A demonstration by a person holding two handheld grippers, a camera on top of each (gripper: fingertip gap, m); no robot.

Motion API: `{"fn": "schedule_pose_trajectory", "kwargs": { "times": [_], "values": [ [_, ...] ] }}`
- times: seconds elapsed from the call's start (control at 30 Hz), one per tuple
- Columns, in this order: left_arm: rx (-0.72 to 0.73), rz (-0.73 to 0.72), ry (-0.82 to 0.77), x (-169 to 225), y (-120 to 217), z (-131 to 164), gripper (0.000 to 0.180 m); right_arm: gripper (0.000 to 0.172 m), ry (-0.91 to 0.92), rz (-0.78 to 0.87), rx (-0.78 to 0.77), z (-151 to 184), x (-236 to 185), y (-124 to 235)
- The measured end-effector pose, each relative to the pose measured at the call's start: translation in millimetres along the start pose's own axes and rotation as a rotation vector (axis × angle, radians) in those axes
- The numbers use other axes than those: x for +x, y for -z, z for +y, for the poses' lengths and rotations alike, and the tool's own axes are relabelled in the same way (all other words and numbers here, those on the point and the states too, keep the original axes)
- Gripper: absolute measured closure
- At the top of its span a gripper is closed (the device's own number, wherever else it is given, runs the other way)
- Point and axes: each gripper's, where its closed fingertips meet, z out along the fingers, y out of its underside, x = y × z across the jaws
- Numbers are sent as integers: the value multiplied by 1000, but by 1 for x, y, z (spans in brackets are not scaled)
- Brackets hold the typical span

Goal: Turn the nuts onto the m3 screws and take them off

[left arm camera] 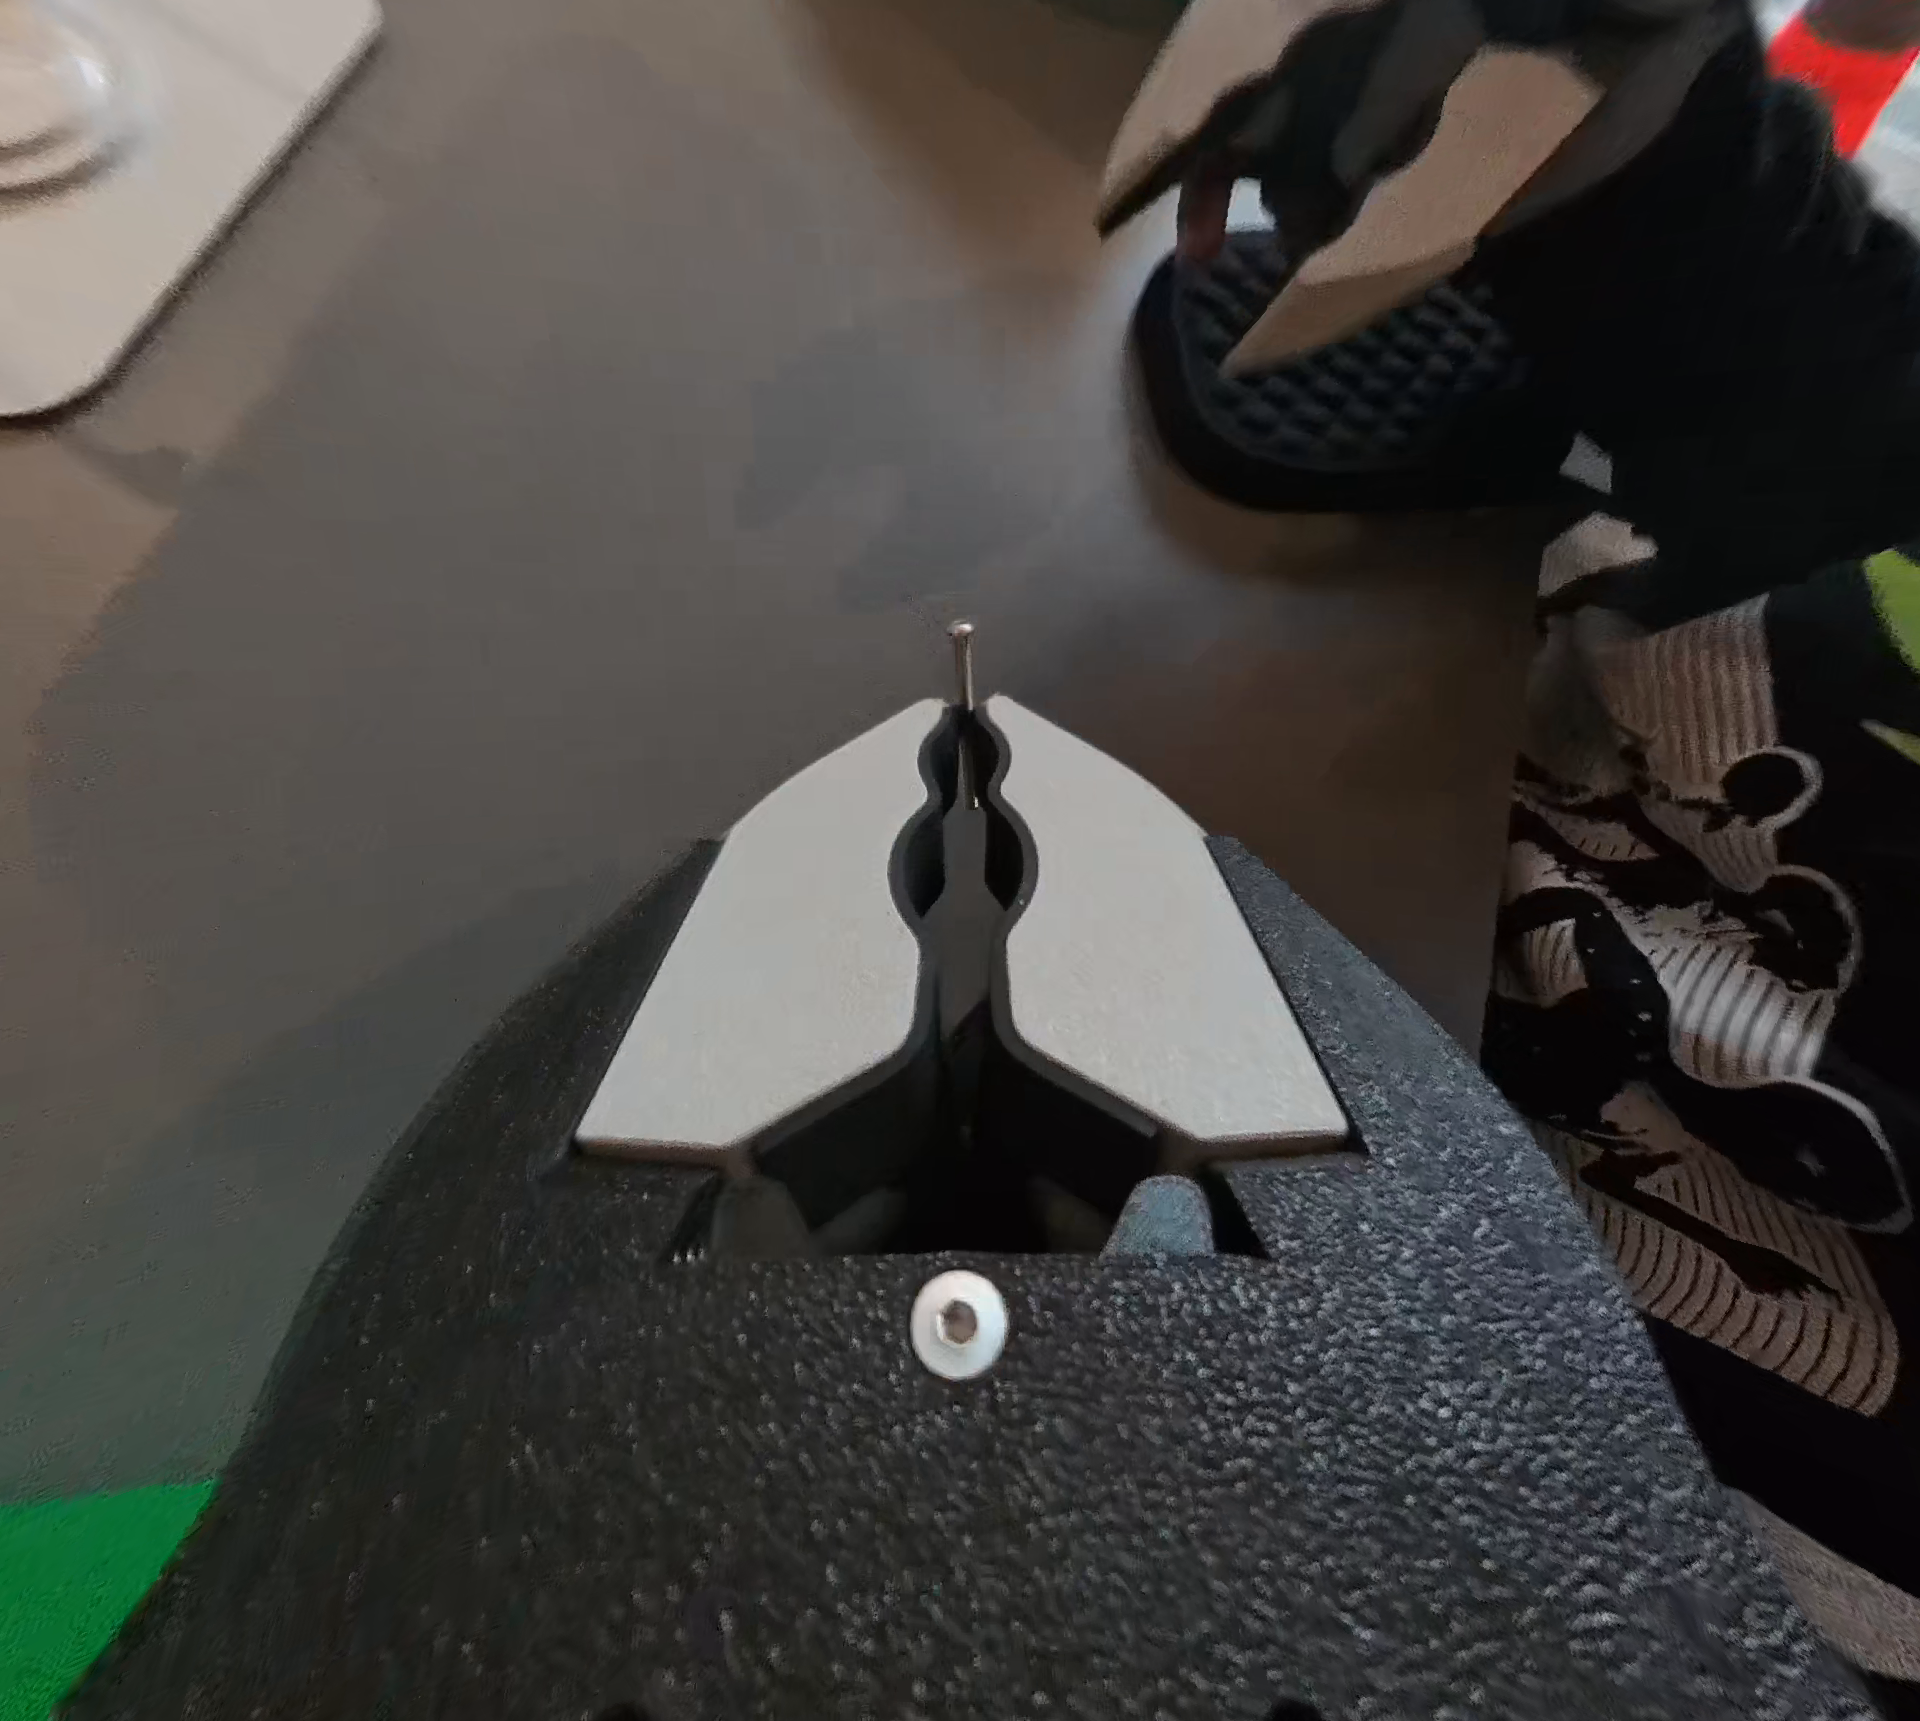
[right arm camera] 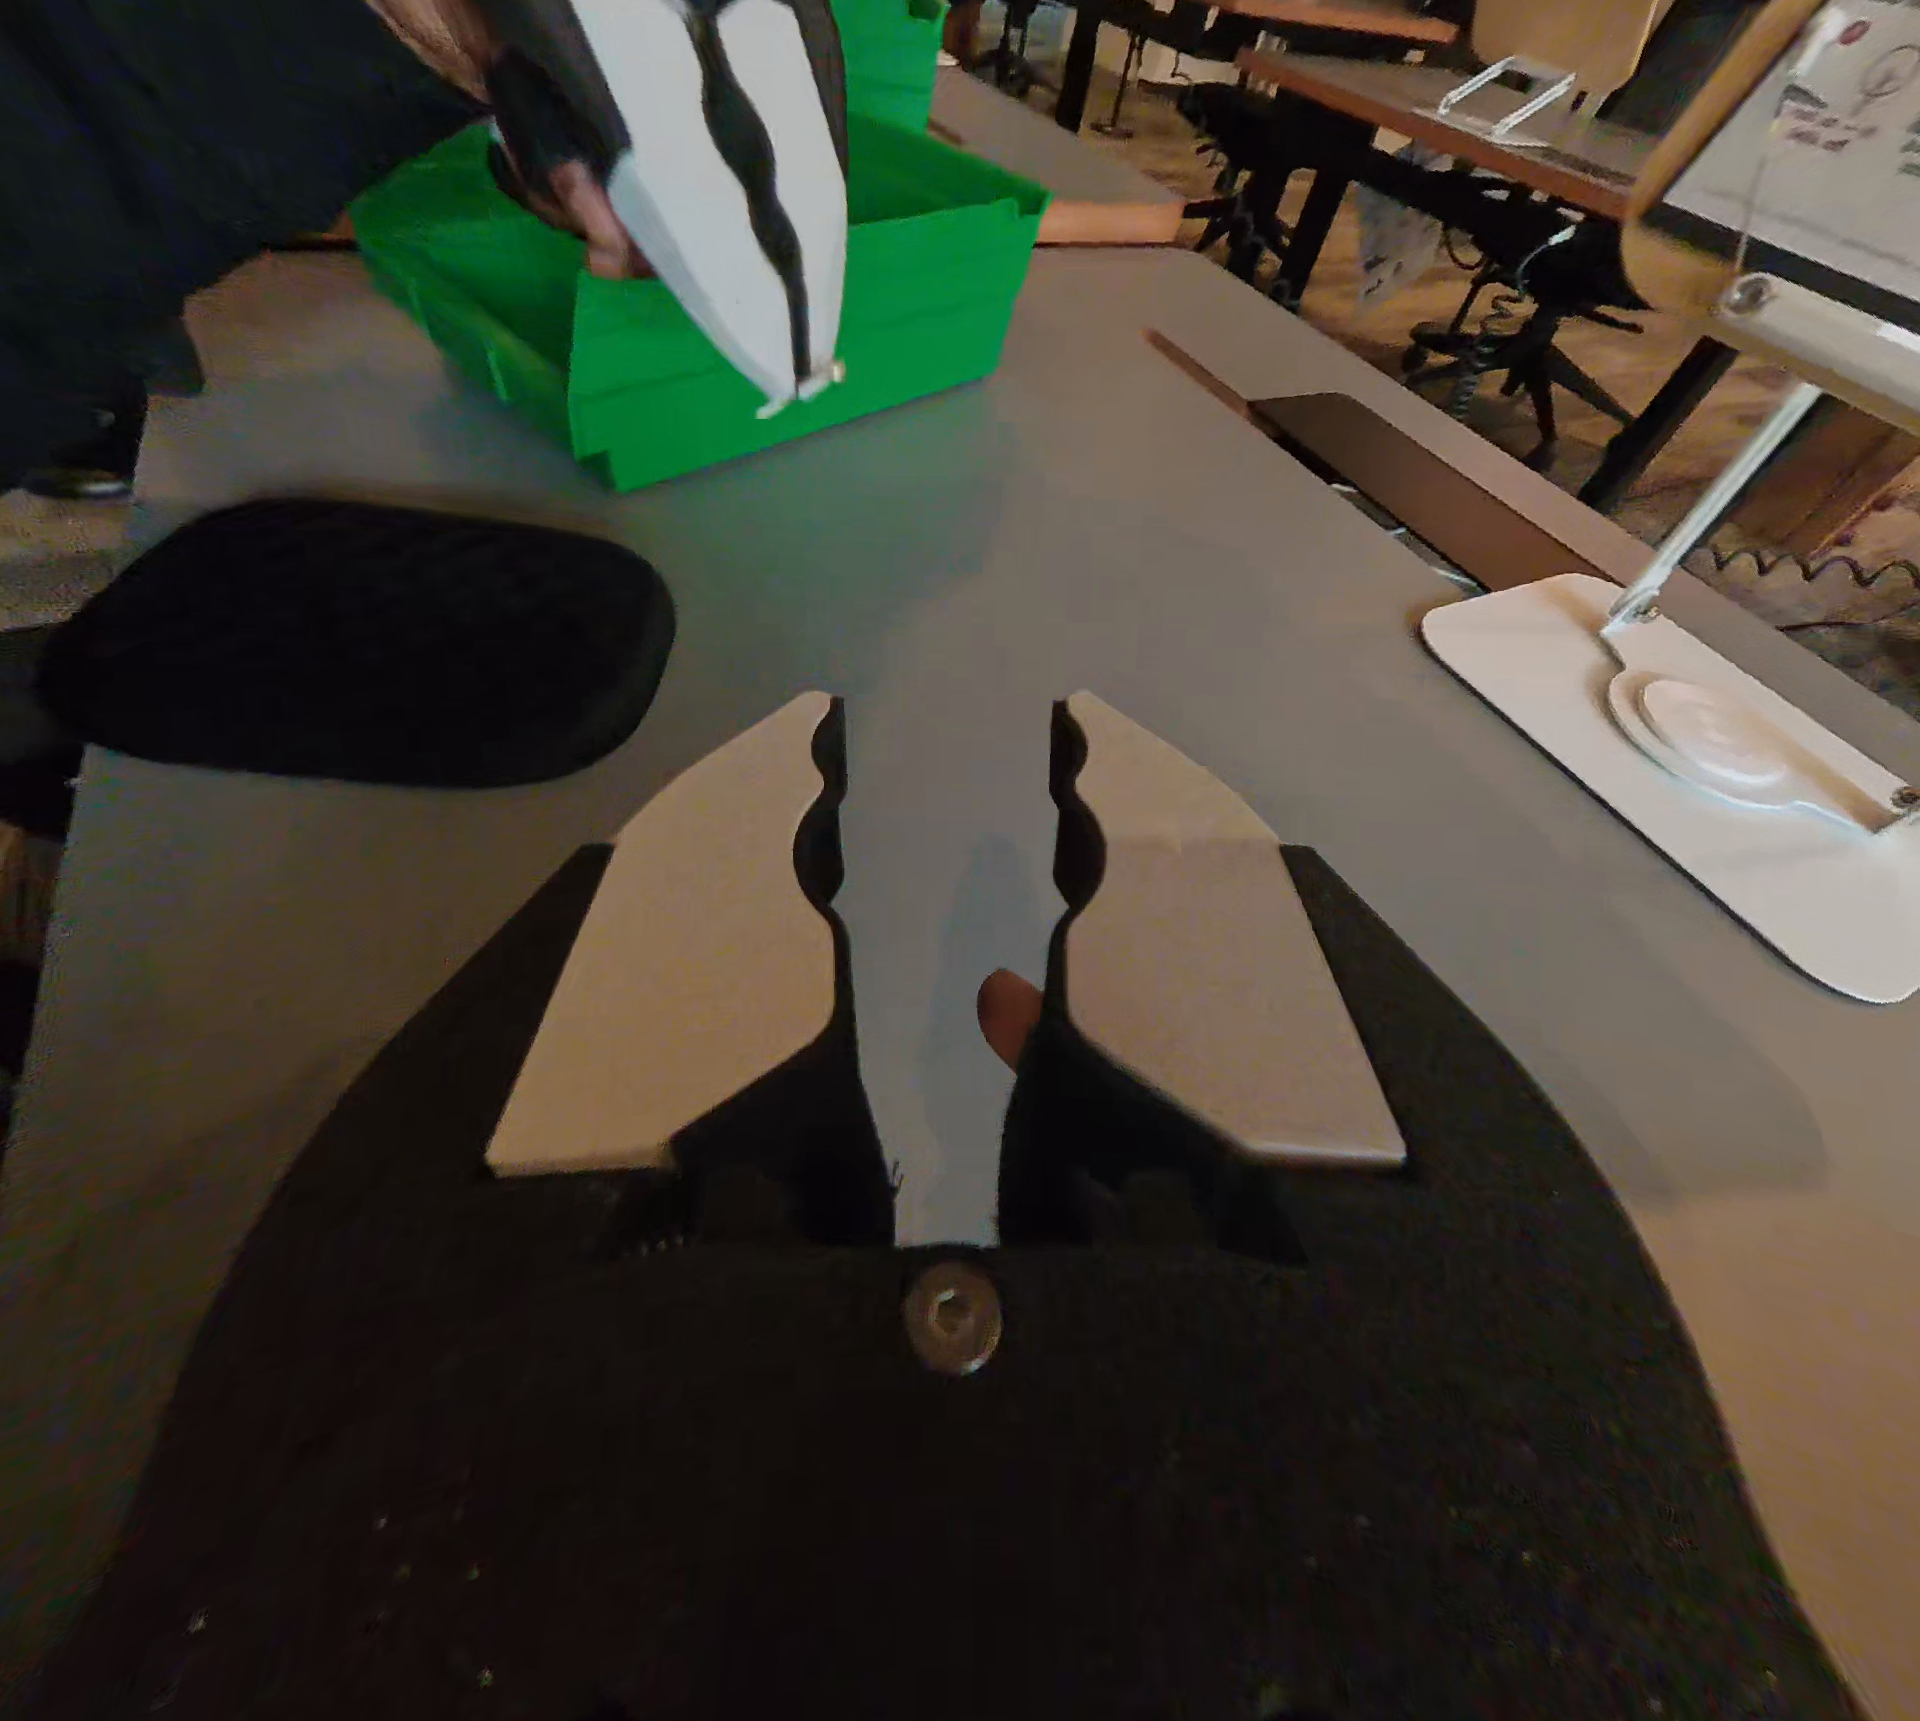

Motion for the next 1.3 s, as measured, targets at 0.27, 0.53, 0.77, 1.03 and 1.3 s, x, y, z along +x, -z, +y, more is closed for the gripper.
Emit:
{"fn": "schedule_pose_trajectory", "kwargs": {
  "times": [0.27,0.53,0.77,1.03,1.3],
  "values": [
    [-236,-58,-75,13,-59,40,179,137,-27,5,-18,15,-2,9],
    [-388,-71,-80,10,-81,70,178,137,-75,18,-29,29,2,10],
    [-437,-75,-83,10,-89,79,178,137,-87,11,-43,35,3,8],
    [-456,-67,-73,10,-93,85,178,137,-96,8,-46,38,4,7],
    [-461,-56,-58,11,-94,86,172,137,-98,7,-45,38,5,7]
  ]
}}
